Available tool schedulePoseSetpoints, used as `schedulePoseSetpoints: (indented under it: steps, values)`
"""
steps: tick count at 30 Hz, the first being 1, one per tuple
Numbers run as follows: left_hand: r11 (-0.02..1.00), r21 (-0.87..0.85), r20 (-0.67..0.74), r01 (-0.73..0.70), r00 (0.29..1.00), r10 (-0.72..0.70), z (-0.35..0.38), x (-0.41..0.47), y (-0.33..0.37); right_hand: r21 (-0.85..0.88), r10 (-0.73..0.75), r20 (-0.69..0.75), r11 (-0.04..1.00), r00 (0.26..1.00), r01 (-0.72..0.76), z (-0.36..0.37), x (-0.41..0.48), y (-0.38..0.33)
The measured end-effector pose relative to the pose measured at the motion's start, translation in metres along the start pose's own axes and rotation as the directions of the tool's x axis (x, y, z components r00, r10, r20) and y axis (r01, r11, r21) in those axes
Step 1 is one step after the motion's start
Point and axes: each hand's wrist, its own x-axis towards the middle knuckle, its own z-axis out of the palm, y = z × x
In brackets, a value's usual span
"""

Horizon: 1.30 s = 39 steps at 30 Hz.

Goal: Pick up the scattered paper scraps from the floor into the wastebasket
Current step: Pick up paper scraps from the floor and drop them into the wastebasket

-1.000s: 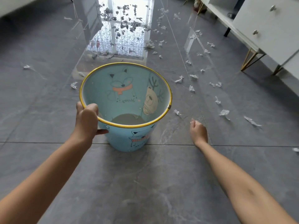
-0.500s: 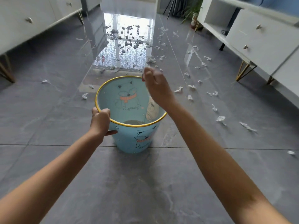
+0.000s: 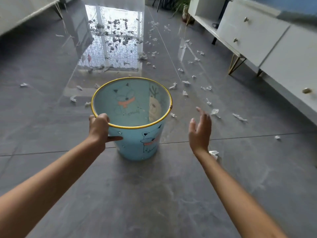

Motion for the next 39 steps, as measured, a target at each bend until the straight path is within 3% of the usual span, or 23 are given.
schedulePoseSetpoints:
  steps: [2, 4, 6, 9, 15, 19, 23, 27, 32, 33, 35, 37, 39]
  values:
    - [0.999, -0.034, 0.053, 0.041, 0.998, -0.039, 0.011, 0.000, -0.003, -0.233, 0.297, 0.064, 0.933, 0.953, -0.275, -0.012, -0.017, 0.059]
    - [0.999, -0.022, 0.088, 0.050, 0.995, -0.048, 0.018, 0.002, -0.004, -0.440, 0.546, 0.122, 0.778, 0.829, -0.448, -0.022, -0.034, 0.103]
    - [0.999, 0.002, 0.088, 0.041, 0.995, -0.041, 0.026, 0.005, -0.005, -0.534, 0.654, 0.150, 0.685, 0.742, -0.495, -0.031, -0.048, 0.130]
    - [1.000, -0.002, 0.117, 0.022, 0.993, -0.022, 0.034, 0.006, -0.008, -0.599, 0.721, 0.217, 0.631, 0.659, -0.494, -0.029, -0.062, 0.145]
    - [0.996, 0.091, 0.135, 0.000, 0.991, -0.013, 0.035, 0.009, -0.012, -0.671, 0.611, 0.309, 0.683, 0.729, -0.288, -0.001, -0.045, 0.137]
    - [0.994, 0.086, 0.098, -0.072, 0.993, 0.064, 0.035, 0.006, -0.018, -0.675, 0.535, 0.178, 0.677, 0.826, -0.293, 0.021, -0.024, 0.122]
    - [0.995, 0.071, 0.088, -0.073, 0.994, 0.066, 0.034, 0.004, -0.021, -0.671, 0.476, 0.224, 0.709, 0.851, -0.220, 0.034, -0.015, 0.119]
    - [0.994, 0.076, 0.089, -0.075, 0.994, 0.068, 0.035, 0.002, -0.021, -0.574, 0.362, 0.260, 0.803, 0.895, -0.158, 0.030, -0.017, 0.128]
    - [0.994, 0.083, 0.101, -0.071, 0.993, 0.063, 0.035, 0.003, -0.022, -0.532, 0.278, 0.353, 0.845, 0.893, -0.053, 0.018, -0.014, 0.145]
    - [0.995, 0.073, 0.113, -0.062, 0.992, 0.053, 0.035, 0.002, -0.021, -0.522, 0.286, 0.338, 0.850, 0.897, -0.074, 0.016, -0.013, 0.146]
    - [0.995, 0.079, 0.125, -0.053, 0.991, 0.043, 0.034, 0.002, -0.021, -0.408, 0.370, 0.218, 0.875, 0.903, -0.260, 0.014, -0.006, 0.139]
    - [0.995, 0.087, 0.119, -0.045, 0.992, 0.034, 0.033, 0.002, -0.020, -0.181, 0.447, 0.079, 0.885, 0.891, -0.428, 0.015, 0.006, 0.122]
    - [0.995, 0.089, 0.106, -0.041, 0.994, 0.032, 0.033, 0.002, -0.020, 0.053, 0.462, 0.029, 0.885, 0.886, -0.463, 0.012, 0.025, 0.092]
